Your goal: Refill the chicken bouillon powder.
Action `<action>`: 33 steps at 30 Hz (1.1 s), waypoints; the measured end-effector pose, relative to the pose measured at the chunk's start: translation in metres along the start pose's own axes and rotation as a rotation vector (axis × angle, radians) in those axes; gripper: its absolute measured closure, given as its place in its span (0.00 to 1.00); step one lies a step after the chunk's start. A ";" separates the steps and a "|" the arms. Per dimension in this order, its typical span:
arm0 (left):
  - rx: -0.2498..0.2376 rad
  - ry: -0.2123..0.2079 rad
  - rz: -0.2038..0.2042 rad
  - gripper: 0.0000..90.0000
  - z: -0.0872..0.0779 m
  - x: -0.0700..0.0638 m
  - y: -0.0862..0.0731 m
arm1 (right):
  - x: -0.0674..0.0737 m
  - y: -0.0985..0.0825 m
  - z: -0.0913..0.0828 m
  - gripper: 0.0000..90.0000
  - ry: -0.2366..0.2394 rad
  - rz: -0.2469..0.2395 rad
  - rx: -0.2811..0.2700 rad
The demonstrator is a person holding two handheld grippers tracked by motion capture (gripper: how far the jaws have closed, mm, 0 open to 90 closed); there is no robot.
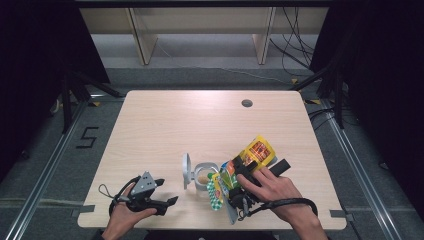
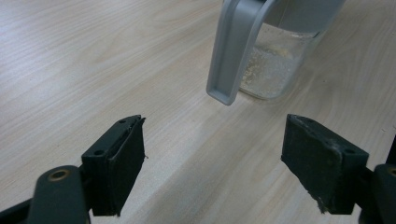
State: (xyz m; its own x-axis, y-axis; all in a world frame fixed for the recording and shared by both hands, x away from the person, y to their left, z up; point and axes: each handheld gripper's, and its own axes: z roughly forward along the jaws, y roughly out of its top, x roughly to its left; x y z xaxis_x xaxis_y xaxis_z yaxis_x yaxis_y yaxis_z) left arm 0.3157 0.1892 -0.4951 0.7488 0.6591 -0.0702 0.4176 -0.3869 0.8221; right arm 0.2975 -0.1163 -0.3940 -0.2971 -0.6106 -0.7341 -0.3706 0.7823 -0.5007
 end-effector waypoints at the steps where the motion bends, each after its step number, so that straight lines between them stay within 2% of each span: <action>1: -0.001 0.001 -0.027 0.23 0.000 -0.001 -0.001 | 0.000 0.000 0.000 0.66 0.000 0.000 0.000; 5: -0.003 0.001 -0.021 0.23 0.001 -0.001 -0.001 | 0.000 0.000 0.000 0.66 0.001 -0.004 -0.004; 6: 0.002 0.002 -0.020 0.23 0.000 -0.001 -0.001 | 0.001 0.000 0.000 0.66 -0.017 -0.007 -0.001; 8: 0.003 -0.003 0.000 0.23 0.000 0.000 0.000 | 0.001 0.001 0.000 0.66 -0.016 -0.014 -0.001; 9: 0.004 0.004 -0.021 0.23 0.000 -0.001 0.000 | 0.001 0.001 0.000 0.66 -0.018 -0.015 -0.001; 11: -0.004 0.002 -0.021 0.23 0.000 -0.001 -0.001 | 0.000 0.001 0.000 0.66 -0.018 -0.016 0.001; 13: -0.007 -0.004 0.000 0.23 0.000 0.001 0.000 | 0.000 0.002 -0.001 0.66 -0.021 -0.021 -0.002; 14: 0.006 -0.002 -0.018 0.23 -0.001 0.000 0.000 | 0.000 0.003 -0.001 0.66 -0.023 -0.018 -0.001; 17: 0.005 -0.002 -0.019 0.23 -0.001 -0.001 0.000 | 0.000 0.003 0.000 0.66 -0.001 -0.011 -0.010; 18: 0.003 -0.002 -0.026 0.23 0.000 -0.001 0.000 | 0.001 0.003 0.000 0.67 -0.016 -0.012 -0.008; 19: 0.010 0.000 -0.010 0.23 -0.001 0.000 0.000 | 0.001 0.003 0.000 0.67 -0.016 -0.011 -0.010; 21: 0.008 0.000 -0.015 0.23 -0.001 -0.001 0.000 | 0.000 0.002 0.000 0.67 -0.015 -0.015 -0.008; 22: 0.003 0.006 -0.013 0.23 -0.001 -0.001 0.000 | 0.002 0.002 -0.001 0.67 -0.008 0.007 0.007; 25: 0.005 0.007 -0.014 0.23 -0.002 -0.001 0.001 | 0.003 0.001 -0.001 0.67 -0.004 0.019 0.014; 26: 0.005 0.007 -0.008 0.23 -0.002 -0.001 0.001 | 0.000 0.001 0.000 0.67 -0.009 -0.026 0.003; 27: 0.004 0.007 -0.010 0.23 -0.002 -0.001 0.001 | 0.001 0.001 0.000 0.67 0.009 -0.003 0.005; 28: 0.003 0.007 -0.016 0.23 -0.002 -0.001 0.000 | 0.000 0.000 0.000 0.67 -0.006 -0.017 0.003; 32: 0.003 0.007 -0.016 0.23 -0.002 -0.001 0.001 | 0.001 0.000 0.000 0.67 -0.004 -0.006 0.003; 33: 0.003 0.007 -0.016 0.23 -0.002 -0.001 0.001 | 0.004 0.000 -0.001 0.67 -0.001 0.029 0.016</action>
State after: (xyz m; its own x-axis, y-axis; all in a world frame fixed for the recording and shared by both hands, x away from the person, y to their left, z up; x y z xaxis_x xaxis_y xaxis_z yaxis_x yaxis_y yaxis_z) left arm 0.3144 0.1894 -0.4937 0.7386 0.6695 -0.0791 0.4307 -0.3784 0.8193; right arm 0.2959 -0.1189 -0.3960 -0.3062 -0.5879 -0.7488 -0.3479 0.8013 -0.4868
